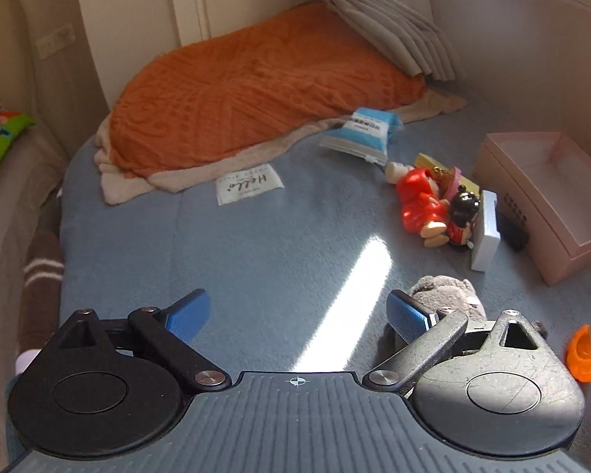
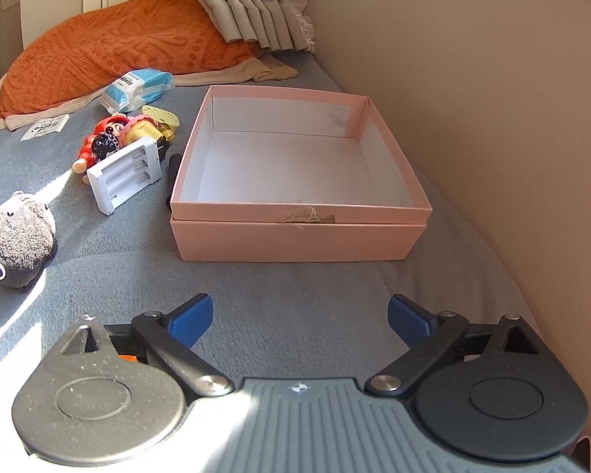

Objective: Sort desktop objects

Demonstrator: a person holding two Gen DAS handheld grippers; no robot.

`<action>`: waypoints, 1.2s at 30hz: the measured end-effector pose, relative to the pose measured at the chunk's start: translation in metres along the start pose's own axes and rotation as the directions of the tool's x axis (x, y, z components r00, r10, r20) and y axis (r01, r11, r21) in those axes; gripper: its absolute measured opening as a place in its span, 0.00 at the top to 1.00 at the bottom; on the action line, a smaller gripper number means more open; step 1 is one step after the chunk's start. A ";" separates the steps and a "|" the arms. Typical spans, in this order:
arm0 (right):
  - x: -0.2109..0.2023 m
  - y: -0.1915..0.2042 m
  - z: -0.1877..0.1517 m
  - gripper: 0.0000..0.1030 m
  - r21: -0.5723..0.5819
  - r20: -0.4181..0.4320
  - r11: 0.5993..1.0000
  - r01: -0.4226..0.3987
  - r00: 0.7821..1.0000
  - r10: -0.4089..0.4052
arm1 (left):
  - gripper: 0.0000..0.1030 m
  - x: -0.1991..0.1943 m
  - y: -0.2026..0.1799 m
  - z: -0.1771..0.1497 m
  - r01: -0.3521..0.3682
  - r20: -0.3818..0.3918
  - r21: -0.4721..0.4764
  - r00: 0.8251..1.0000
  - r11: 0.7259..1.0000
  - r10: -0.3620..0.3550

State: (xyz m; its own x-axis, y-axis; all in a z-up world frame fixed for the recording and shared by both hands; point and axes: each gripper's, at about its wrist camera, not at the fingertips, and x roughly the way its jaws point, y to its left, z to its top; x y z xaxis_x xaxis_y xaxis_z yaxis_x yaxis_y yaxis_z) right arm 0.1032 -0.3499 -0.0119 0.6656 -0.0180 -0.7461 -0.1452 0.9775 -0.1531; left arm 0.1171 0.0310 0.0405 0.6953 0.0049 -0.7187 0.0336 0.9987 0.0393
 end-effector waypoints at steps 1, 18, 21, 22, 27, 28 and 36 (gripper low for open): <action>0.000 0.001 0.000 0.07 -0.002 0.000 1.000 -0.003 1.000 0.003 | 0.03 -0.003 -0.002 -0.004 0.065 -0.007 -0.012 0.998 0.998 -0.066; -0.019 0.042 -0.002 0.07 -0.107 0.021 0.939 -0.327 0.943 0.331 | 0.02 0.038 -0.067 -0.066 0.102 -0.042 0.147 0.994 0.984 -0.097; 0.000 0.045 0.017 0.07 -0.036 -0.006 0.939 -0.341 0.940 0.341 | 0.02 0.041 -0.058 -0.063 0.077 -0.039 0.096 0.997 0.992 -0.073; 0.009 0.048 0.023 0.07 -0.014 -0.012 0.942 -0.335 0.942 0.335 | 0.02 0.040 -0.055 -0.062 0.073 -0.039 0.083 0.997 0.994 -0.070; 0.041 0.070 0.051 0.05 0.041 -0.011 0.940 -0.339 0.940 0.340 | 0.02 0.035 -0.047 -0.060 0.044 -0.023 0.064 0.999 0.997 -0.043; 0.044 0.075 0.056 0.05 0.035 0.004 0.936 -0.350 0.937 0.350 | 0.02 0.034 -0.046 -0.059 0.045 -0.022 0.057 0.999 0.997 -0.044; 0.023 0.093 0.067 0.05 -0.146 0.077 0.938 -0.313 0.942 0.326 | 0.01 0.036 -0.042 -0.056 0.054 -0.032 0.042 0.998 0.998 -0.053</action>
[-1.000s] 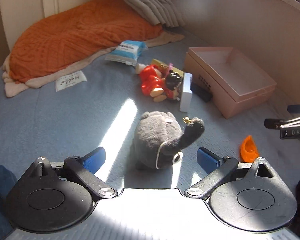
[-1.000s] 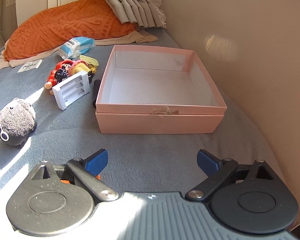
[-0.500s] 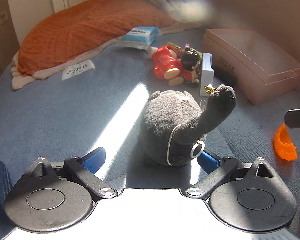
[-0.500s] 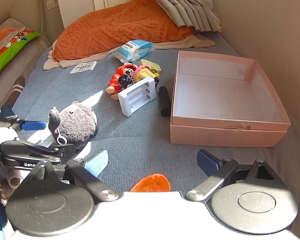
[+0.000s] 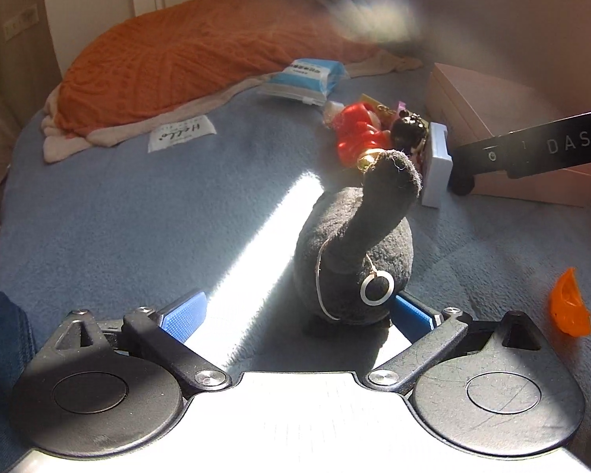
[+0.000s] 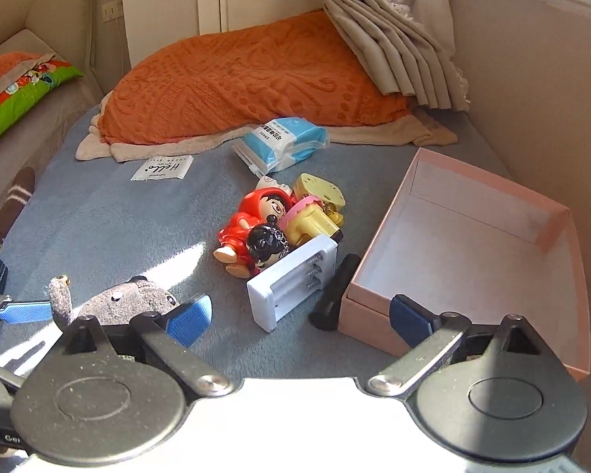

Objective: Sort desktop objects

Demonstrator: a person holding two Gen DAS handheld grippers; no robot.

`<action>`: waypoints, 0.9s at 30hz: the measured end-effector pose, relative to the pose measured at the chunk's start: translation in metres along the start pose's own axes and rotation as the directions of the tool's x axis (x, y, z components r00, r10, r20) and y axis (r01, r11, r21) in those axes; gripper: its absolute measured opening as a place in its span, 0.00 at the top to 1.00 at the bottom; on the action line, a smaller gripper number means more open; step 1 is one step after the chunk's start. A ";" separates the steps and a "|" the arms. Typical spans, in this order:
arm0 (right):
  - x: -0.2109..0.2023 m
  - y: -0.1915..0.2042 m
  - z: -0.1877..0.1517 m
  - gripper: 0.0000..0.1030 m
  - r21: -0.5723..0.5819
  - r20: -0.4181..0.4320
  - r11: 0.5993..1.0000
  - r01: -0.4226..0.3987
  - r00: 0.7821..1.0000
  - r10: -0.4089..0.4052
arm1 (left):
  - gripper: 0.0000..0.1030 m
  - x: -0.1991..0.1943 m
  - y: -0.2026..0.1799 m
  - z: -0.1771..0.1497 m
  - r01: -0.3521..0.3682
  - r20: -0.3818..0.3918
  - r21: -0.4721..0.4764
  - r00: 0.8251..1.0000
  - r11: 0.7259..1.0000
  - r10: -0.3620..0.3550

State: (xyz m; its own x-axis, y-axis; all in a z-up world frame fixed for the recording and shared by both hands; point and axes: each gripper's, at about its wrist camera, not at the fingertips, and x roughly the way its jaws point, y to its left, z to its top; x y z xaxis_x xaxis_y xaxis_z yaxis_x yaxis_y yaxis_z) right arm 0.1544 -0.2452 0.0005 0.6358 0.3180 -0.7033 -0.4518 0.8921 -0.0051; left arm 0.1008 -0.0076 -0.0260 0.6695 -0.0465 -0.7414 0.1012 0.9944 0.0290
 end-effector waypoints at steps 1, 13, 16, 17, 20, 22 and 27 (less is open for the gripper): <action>-0.011 -0.002 -0.005 0.05 -0.010 -0.010 1.000 0.004 1.000 -0.004 | 0.01 0.000 0.000 0.000 0.000 -0.002 -0.002 1.000 1.000 0.000; -0.024 -0.013 -0.077 0.09 0.099 -0.201 0.995 -0.025 0.979 0.045 | 0.01 0.004 -0.008 -0.007 0.017 -0.014 0.007 1.000 1.000 -0.017; -0.015 -0.009 -0.082 0.25 0.099 -0.245 0.994 -0.034 0.968 0.057 | 0.01 0.005 -0.009 -0.008 0.006 -0.016 0.013 1.000 1.000 -0.006; -0.014 -0.008 -0.083 0.30 0.100 -0.253 0.994 -0.033 0.966 0.057 | 0.01 0.005 -0.009 -0.008 0.006 -0.015 0.013 1.000 1.000 -0.006; -0.015 -0.010 -0.084 0.42 0.105 -0.256 0.994 -0.014 0.966 0.040 | 0.01 0.005 -0.009 -0.007 0.012 -0.012 0.013 1.000 1.000 -0.012; -0.015 -0.013 -0.083 0.51 0.122 -0.258 0.993 -0.006 0.965 0.037 | 0.01 0.005 -0.011 -0.007 0.020 -0.008 0.012 1.000 1.000 -0.020; -0.018 -0.007 -0.084 0.51 0.092 -0.257 0.996 0.003 0.966 0.021 | 0.01 0.001 -0.015 -0.007 0.020 0.050 0.020 0.999 1.000 -0.021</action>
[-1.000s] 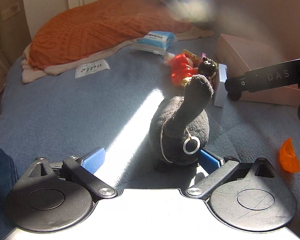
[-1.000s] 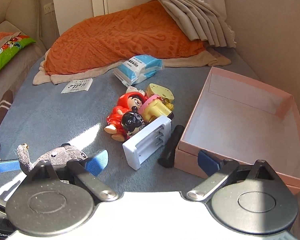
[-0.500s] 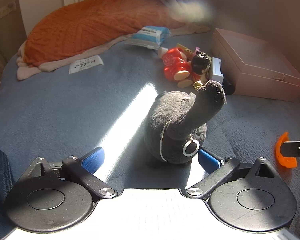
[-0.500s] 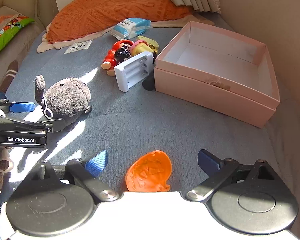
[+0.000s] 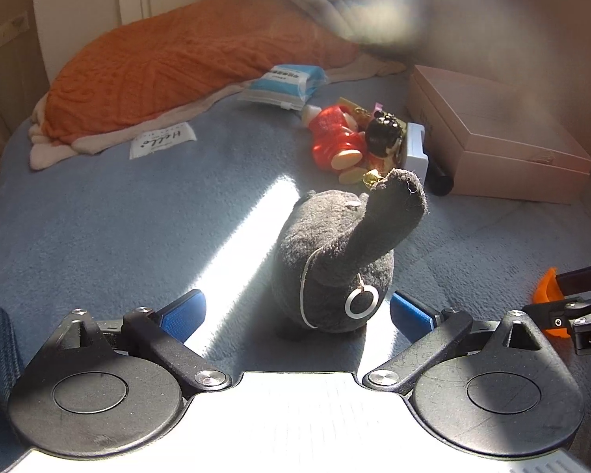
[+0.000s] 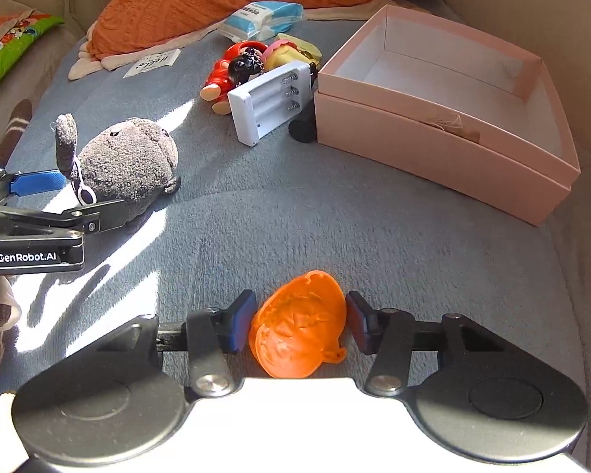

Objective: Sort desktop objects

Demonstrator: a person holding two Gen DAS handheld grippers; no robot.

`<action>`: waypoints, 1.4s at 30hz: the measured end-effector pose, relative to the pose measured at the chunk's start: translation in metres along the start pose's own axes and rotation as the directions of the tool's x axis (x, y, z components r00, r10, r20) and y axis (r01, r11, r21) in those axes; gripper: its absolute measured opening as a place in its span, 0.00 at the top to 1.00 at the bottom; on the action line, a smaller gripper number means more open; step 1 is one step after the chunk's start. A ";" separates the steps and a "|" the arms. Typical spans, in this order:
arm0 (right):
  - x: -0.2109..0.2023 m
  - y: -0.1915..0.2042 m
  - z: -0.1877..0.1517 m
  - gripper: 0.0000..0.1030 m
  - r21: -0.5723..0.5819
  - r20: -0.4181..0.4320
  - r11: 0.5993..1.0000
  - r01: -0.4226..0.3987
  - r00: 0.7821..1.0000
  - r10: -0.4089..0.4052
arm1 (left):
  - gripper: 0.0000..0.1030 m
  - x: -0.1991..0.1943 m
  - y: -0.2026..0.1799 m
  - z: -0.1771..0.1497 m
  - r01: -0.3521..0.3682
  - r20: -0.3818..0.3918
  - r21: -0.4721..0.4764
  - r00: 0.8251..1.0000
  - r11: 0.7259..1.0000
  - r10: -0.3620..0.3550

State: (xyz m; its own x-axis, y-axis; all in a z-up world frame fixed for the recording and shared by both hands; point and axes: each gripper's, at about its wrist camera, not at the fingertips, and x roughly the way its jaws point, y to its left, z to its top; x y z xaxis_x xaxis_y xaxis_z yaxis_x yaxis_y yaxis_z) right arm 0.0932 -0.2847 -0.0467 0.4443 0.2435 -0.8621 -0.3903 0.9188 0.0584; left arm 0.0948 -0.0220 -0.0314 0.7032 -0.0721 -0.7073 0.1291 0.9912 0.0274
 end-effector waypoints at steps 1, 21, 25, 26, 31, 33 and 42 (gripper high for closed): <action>-0.001 0.001 -0.001 0.52 -0.007 -0.002 1.000 0.000 1.000 0.000 | 0.01 0.000 -0.001 0.001 -0.013 0.017 0.006 1.000 1.000 0.012; -0.149 -0.017 -0.044 0.52 0.048 0.138 0.995 -0.089 0.987 0.082 | 0.43 -0.082 -0.045 0.002 0.084 0.130 0.209 0.985 0.974 -0.112; -0.174 -0.043 -0.048 0.52 0.082 0.213 0.994 -0.071 0.976 0.052 | 0.43 -0.120 -0.070 0.012 0.111 0.185 0.280 0.968 0.954 -0.167; -0.177 -0.049 -0.046 0.52 0.095 0.231 0.993 -0.070 0.972 0.046 | 0.42 -0.124 -0.077 0.018 0.112 0.200 0.294 0.964 0.949 -0.176; -0.179 -0.083 -0.012 0.52 0.149 0.332 0.987 -0.062 0.943 0.009 | 0.42 -0.114 -0.116 0.051 0.110 0.262 0.354 0.941 0.929 -0.212; -0.177 -0.103 0.018 0.52 0.155 0.382 0.986 -0.053 0.924 -0.010 | 0.42 -0.100 -0.134 0.074 0.091 0.314 0.373 0.924 0.923 -0.218; -0.152 -0.172 0.110 0.17 0.318 0.509 0.948 -0.005 0.845 -0.166 | 0.21 -0.039 -0.149 0.139 0.082 0.325 0.317 0.926 0.945 -0.189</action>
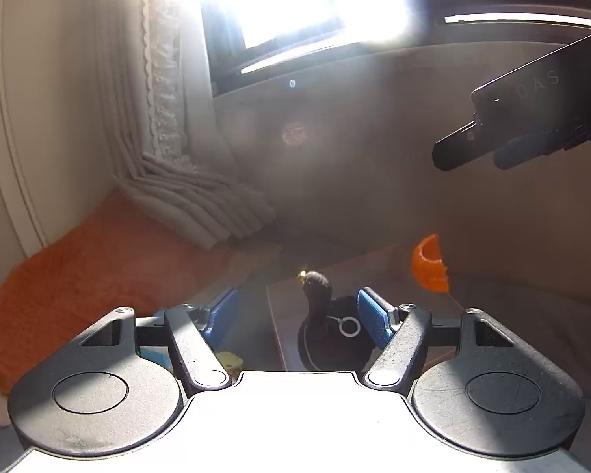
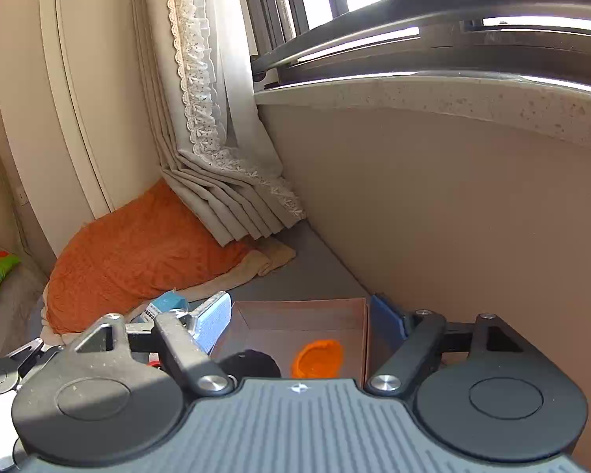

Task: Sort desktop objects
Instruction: 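Drop the pumpkin cup and plush cat into the pink box with both grippers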

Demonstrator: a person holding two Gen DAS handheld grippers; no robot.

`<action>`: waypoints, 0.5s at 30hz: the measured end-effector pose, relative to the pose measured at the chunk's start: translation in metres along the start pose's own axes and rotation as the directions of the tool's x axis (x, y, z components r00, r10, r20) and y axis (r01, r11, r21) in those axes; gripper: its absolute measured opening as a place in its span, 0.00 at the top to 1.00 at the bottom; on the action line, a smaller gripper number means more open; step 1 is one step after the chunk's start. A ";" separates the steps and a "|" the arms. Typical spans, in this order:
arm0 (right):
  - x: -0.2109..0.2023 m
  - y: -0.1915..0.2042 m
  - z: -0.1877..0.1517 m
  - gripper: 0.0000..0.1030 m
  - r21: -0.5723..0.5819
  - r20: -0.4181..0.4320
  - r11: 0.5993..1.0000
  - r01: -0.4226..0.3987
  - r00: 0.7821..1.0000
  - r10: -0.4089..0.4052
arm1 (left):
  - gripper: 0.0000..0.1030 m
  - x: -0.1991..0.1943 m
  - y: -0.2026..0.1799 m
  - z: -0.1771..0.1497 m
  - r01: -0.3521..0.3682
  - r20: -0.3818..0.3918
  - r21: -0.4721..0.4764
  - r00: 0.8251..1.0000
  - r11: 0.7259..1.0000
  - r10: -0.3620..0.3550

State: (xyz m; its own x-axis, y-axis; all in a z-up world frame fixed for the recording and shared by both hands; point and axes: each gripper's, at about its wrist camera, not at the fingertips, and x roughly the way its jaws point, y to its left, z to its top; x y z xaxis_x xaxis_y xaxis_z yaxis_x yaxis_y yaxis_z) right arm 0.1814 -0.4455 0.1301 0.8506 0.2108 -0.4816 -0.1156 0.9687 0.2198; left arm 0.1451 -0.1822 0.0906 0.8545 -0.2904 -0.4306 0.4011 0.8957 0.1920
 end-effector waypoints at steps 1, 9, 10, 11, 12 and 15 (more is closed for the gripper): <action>0.002 -0.001 -0.009 0.13 -0.007 0.007 1.000 0.018 1.000 -0.018 | 0.16 -0.004 0.007 -0.012 -0.001 -0.018 -0.013 1.000 1.000 0.001; 0.045 0.031 -0.098 0.13 -0.157 -0.249 0.986 0.049 0.965 -0.088 | 0.11 -0.019 0.052 -0.121 -0.050 -0.288 -0.072 0.957 0.996 0.027; 0.047 0.043 -0.104 0.13 -0.207 -0.254 0.977 0.044 0.962 -0.097 | 0.10 -0.023 0.059 -0.131 -0.069 -0.301 -0.088 0.953 0.994 0.039; 0.049 0.054 -0.107 0.13 -0.251 -0.252 0.967 0.036 0.962 -0.101 | 0.09 -0.023 0.067 -0.138 -0.089 -0.311 -0.108 0.949 0.990 0.052; 0.051 0.063 -0.109 0.13 -0.283 -0.248 0.959 0.029 0.963 -0.102 | 0.09 -0.024 0.074 -0.145 -0.106 -0.319 -0.132 0.946 0.986 0.060; 0.062 0.084 -0.103 0.13 -0.278 -0.243 0.961 0.002 0.967 -0.072 | 0.09 -0.029 0.091 -0.161 -0.139 -0.329 -0.232 0.943 0.963 0.057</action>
State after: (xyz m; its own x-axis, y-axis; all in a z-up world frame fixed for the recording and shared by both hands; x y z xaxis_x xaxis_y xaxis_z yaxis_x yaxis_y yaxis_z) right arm 0.1711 -0.3374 0.0314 0.7066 0.1658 -0.6879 -0.2518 0.9674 -0.0254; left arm 0.1041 -0.0379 -0.0210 0.7201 -0.1118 -0.6848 0.1908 0.9808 0.0404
